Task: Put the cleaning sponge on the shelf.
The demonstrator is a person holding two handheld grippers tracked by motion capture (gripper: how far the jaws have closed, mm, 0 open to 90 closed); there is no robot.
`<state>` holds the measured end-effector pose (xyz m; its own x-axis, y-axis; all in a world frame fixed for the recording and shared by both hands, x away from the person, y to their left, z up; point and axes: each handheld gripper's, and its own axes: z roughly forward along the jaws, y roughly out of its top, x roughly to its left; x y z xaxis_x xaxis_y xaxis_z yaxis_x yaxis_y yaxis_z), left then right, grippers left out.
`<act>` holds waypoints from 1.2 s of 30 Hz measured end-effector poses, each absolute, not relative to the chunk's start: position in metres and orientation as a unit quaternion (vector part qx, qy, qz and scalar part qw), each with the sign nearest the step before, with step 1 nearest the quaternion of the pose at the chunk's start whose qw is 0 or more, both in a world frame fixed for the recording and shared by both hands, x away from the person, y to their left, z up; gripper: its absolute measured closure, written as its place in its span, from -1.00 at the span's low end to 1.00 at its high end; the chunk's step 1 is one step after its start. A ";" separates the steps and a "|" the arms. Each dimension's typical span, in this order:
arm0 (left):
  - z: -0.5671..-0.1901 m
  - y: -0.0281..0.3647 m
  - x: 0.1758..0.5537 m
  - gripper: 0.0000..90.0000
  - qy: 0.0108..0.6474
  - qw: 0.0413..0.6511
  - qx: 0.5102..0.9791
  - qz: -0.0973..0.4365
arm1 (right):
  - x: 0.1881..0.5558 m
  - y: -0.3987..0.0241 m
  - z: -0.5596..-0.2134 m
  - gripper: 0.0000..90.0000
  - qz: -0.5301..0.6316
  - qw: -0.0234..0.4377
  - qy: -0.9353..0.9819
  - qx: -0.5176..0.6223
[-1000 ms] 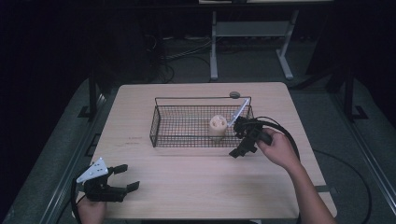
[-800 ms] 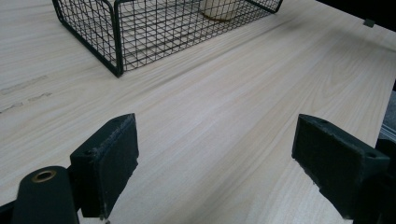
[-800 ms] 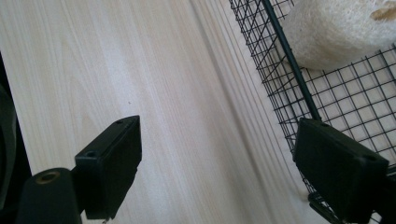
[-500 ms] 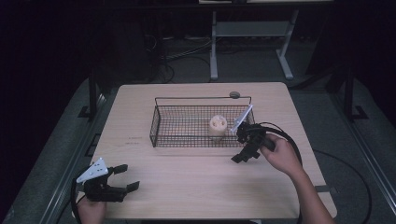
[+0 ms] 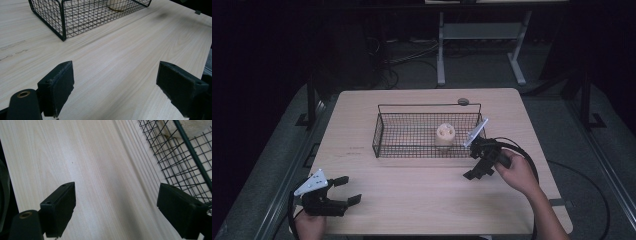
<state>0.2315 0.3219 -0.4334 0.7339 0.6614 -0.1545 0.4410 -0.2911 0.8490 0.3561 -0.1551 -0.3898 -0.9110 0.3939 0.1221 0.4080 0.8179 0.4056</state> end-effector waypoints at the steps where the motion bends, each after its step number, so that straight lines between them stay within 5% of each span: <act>1: -0.433 0.322 0.231 -0.70 0.347 0.484 0.795 0.114 | 0.355 -0.155 -0.390 -0.66 -0.217 0.015 -0.953 -0.211; 36: -0.434 0.322 0.232 -0.70 0.347 0.484 0.795 0.113 | 0.339 -0.165 -0.403 -0.66 -0.225 0.022 -0.950 -0.216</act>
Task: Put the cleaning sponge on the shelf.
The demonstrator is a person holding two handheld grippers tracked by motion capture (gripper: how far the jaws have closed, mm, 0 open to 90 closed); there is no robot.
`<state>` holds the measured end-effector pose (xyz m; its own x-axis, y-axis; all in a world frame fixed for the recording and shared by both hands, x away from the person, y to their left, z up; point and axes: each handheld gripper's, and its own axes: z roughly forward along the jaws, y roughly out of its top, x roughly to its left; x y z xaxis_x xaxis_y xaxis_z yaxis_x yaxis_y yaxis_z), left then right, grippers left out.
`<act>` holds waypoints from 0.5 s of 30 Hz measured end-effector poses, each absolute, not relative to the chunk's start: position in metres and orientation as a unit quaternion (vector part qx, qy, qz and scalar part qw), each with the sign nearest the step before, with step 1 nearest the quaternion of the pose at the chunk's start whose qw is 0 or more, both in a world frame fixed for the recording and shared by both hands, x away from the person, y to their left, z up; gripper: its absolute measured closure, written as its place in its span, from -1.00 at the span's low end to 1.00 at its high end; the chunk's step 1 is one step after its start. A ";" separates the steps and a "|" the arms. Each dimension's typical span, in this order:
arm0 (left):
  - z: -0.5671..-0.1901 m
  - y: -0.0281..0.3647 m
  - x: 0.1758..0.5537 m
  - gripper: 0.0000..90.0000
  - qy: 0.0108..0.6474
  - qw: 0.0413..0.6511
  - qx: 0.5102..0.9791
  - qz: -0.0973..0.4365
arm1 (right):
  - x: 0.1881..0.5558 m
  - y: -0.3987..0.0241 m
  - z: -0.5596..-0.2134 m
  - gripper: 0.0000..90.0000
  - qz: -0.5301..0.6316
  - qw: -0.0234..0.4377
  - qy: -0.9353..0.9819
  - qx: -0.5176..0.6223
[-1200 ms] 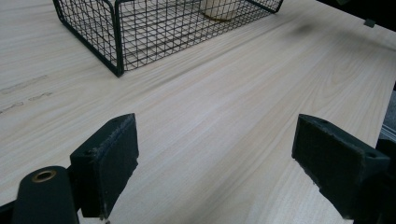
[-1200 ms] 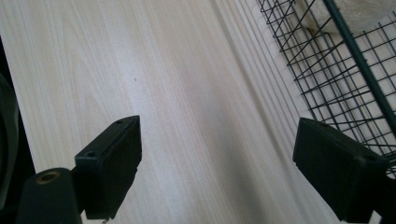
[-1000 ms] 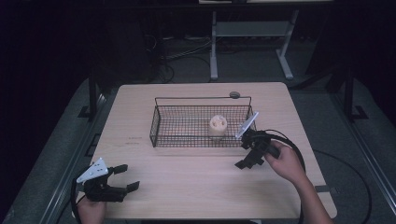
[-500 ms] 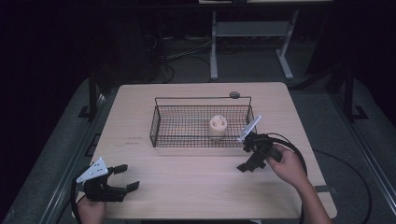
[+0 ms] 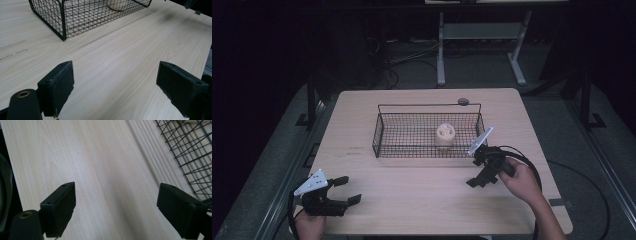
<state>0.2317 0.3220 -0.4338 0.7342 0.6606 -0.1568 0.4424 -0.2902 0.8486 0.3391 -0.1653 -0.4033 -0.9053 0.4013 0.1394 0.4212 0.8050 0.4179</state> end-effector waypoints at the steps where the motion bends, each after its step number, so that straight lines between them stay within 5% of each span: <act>1: -0.434 0.322 0.232 -0.70 0.346 0.484 0.796 0.113 | 0.338 -0.166 -0.404 -0.66 -0.225 0.023 -0.950 -0.217; 15: -0.434 0.321 0.232 -0.70 0.349 0.484 0.795 0.111 | 0.335 -0.169 -0.411 -0.66 -0.227 0.029 -0.948 -0.221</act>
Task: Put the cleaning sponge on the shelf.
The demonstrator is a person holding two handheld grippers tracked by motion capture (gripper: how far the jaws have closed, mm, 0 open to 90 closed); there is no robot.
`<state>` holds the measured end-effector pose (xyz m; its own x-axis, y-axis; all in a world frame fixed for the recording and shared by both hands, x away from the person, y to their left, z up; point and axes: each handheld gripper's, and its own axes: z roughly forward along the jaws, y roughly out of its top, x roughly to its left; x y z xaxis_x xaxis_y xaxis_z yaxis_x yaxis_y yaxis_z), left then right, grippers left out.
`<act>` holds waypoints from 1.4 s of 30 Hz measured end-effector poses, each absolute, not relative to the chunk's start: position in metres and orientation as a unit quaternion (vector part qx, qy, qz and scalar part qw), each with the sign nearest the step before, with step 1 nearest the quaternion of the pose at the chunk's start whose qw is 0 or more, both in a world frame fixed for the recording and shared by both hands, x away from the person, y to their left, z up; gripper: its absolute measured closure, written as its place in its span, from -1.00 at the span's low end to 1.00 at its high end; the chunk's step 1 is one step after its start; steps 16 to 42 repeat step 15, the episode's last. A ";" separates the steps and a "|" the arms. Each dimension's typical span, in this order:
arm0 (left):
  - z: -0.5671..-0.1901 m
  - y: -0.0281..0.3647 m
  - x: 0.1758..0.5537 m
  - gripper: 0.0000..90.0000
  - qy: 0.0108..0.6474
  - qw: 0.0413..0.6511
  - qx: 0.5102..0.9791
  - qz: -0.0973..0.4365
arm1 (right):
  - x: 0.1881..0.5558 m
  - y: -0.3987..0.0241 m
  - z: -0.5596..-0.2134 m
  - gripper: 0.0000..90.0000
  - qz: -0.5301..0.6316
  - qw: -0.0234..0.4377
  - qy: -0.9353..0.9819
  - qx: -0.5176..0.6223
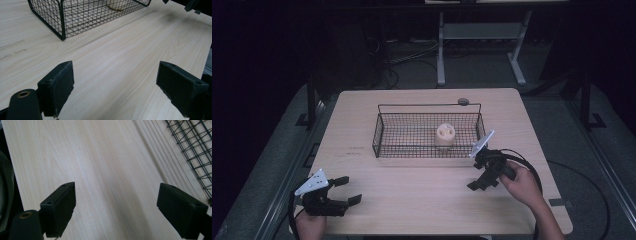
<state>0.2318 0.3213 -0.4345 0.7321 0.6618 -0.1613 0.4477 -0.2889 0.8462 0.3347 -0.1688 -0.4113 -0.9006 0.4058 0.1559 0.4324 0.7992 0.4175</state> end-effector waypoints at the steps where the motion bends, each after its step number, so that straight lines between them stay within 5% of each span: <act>1: -0.434 0.321 0.232 -0.70 0.348 0.484 0.795 0.111 | 0.335 -0.169 -0.412 -0.66 -0.227 0.029 -0.948 -0.222; 42: -0.435 0.321 0.233 -0.70 0.348 0.485 0.795 0.109 | 0.333 -0.172 -0.415 -0.66 -0.229 0.033 -0.947 -0.224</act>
